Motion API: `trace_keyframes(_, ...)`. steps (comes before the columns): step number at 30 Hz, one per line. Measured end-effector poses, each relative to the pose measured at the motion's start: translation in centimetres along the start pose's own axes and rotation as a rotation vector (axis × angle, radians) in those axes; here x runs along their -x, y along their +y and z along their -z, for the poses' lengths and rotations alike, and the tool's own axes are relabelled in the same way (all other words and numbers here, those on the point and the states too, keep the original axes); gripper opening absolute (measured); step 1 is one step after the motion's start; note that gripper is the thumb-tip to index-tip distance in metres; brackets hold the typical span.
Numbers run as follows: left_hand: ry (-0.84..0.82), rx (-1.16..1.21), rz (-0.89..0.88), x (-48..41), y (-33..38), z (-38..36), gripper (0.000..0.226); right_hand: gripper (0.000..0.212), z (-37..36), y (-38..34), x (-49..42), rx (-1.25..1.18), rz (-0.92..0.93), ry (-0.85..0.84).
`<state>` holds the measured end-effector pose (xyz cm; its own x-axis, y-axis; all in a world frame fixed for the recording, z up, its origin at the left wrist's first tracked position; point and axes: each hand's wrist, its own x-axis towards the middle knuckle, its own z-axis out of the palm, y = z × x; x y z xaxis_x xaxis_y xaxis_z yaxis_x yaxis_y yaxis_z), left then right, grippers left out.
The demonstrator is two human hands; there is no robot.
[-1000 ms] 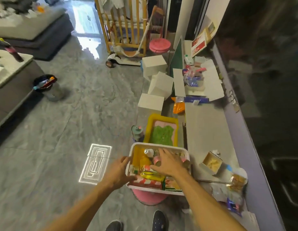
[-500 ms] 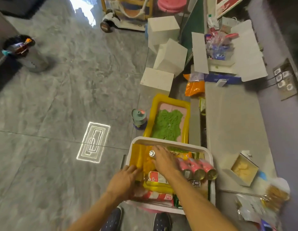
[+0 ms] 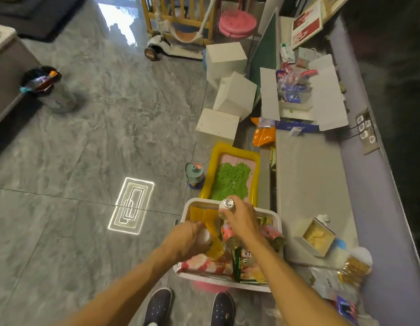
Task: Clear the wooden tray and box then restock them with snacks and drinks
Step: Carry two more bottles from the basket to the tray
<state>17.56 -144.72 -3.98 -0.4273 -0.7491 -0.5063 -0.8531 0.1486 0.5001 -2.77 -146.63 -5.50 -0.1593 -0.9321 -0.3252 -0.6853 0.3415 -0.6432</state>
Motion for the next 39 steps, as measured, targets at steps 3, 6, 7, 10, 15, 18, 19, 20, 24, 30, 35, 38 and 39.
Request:
trace_keyframes(3, 0.072, -0.017, -0.018, 1.1, 2.6, 4.5, 0.044, 0.024, 4.8, -2.0, 2.0, -0.063, -0.029, 0.039)
trace_keyframes(6, 0.123, -0.05, -0.057, 2.3, 5.0, 9.3, 0.048, 0.034, 9.3, -3.5, 4.7, -0.104, -0.048, 0.132)
trace_keyframes(7, 0.146, -0.041, -0.071, 2.9, 6.0, 11.0, 0.051, 0.035, 10.8, -4.3, 5.7, -0.117, -0.051, 0.165)
trace_keyframes(10, 0.192, -0.046, -0.206, 4.0, 9.7, 15.0, 0.063, 0.034, 15.1, -6.8, 10.3, -0.118, -0.072, 0.289)
trace_keyframes(15, 0.153, -0.041, -0.451, 8.4, 18.2, 20.1, 0.046, 0.024, 20.5, -10.2, 19.5, -0.133, -0.173, 0.508)
trace_keyframes(18, 0.12, -0.096, -0.609, 11.4, 23.3, 21.1, 0.053, 0.029, 23.3, -10.4, 25.5, -0.101, -0.255, 0.637)
trace_keyframes(19, 0.109, -0.111, -0.651, 12.5, 25.0, 21.0, 0.056, 0.03, 24.1, -10.4, 27.5, -0.098, -0.286, 0.68)
trace_keyframes(20, 0.101, -0.121, -0.69, 13.7, 26.7, 20.8, 0.058, 0.032, 24.8, -10.2, 29.8, -0.092, -0.311, 0.723)
trace_keyframes(24, -0.004, -0.131, -0.874, 20.0, 33.2, 18.1, 0.048, 0.033, 26.4, -9.5, 40.9, -0.118, -0.404, 0.886)
trace_keyframes(30, -0.119, -0.201, -1.101, 31.2, 40.6, 8.8, 0.056, 0.029, 24.2, -6.8, 60.8, -0.129, -0.643, 1.078)
trace_keyframes(35, -0.298, -0.18, -1.234, 43.6, 43.6, -2.0, 0.036, 0.029, 18.8, -4.4, 77.6, -0.16, -0.78, 1.208)
trace_keyframes(38, -0.399, -0.152, -1.326, 52.0, 43.9, -9.5, 0.03, 0.027, 14.0, -3.0, 88.0, -0.208, -0.872, 1.271)
trace_keyframes(39, -0.451, -0.152, -1.345, 54.8, 43.8, -12.0, 0.027, 0.027, 12.2, -2.3, 91.4, -0.22, -0.918, 1.296)
